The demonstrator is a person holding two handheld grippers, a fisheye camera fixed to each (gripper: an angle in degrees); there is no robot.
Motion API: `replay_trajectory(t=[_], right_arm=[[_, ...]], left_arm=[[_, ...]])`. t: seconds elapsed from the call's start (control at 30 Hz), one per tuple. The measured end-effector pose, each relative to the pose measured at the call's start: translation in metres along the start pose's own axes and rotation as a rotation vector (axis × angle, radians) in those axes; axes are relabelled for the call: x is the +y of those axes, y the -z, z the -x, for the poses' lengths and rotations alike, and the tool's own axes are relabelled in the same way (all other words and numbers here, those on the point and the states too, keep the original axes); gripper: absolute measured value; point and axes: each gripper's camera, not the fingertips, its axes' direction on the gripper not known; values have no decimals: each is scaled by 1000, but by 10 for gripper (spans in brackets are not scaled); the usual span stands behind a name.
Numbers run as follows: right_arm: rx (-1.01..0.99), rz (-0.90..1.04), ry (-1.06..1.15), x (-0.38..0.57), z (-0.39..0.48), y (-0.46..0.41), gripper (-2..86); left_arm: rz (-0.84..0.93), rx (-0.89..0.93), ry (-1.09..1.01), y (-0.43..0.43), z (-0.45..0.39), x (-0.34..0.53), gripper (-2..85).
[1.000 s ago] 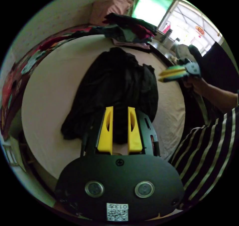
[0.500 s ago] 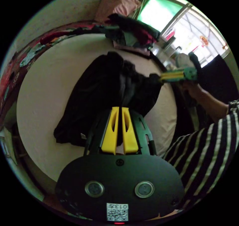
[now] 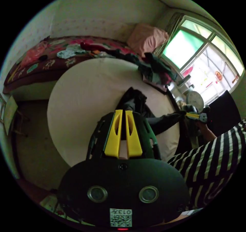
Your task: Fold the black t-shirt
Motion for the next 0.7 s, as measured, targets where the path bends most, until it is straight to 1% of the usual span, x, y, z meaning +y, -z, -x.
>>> replay_trajectory(t=[0.03,0.1,0.17,0.23,0.3,0.33,0.4,0.43,0.5,0.57,0.6,0.63,0.67,0.7], right_arm=[[-11,-64,-1,-12,-5,12,13],[-38,-64,11,-31,-10,18,13],[-6,-34,42,-44,-8,13,14],[-24,-9,45,-50,-3,1,18],[-69,35,36,-51,0,-14,25],[-94,57,9,-51,-1,-20,33],[-124,29,-66,-49,-7,-20,57],[-121,12,-110,-49,-11,-19,86],[-164,-30,-119,-54,-9,-16,96],[-283,-66,-46,-63,6,-14,90],[-367,-67,41,-71,24,-16,85],[-415,-69,124,-79,46,-18,83],[-429,-69,158,-83,58,-21,84],[-454,-63,222,-91,80,-26,87]], left_arm=[[-30,30,-6,8,3,-9,9],[-20,27,-10,13,6,-22,11],[15,-175,-23,13,7,-27,17],[36,-250,28,8,16,-22,24],[56,-248,49,0,19,-13,39],[88,-262,47,-5,17,-8,55],[125,-313,44,-10,12,1,79],[114,-316,53,-12,9,7,95],[99,-300,96,-13,5,13,113],[116,-154,60,-24,-12,16,117],[139,-113,41,-31,-18,17,116],[213,-56,-29,-47,-35,18,114],[296,-88,-103,-63,-52,19,113],[318,-115,-131,-69,-59,20,112]])
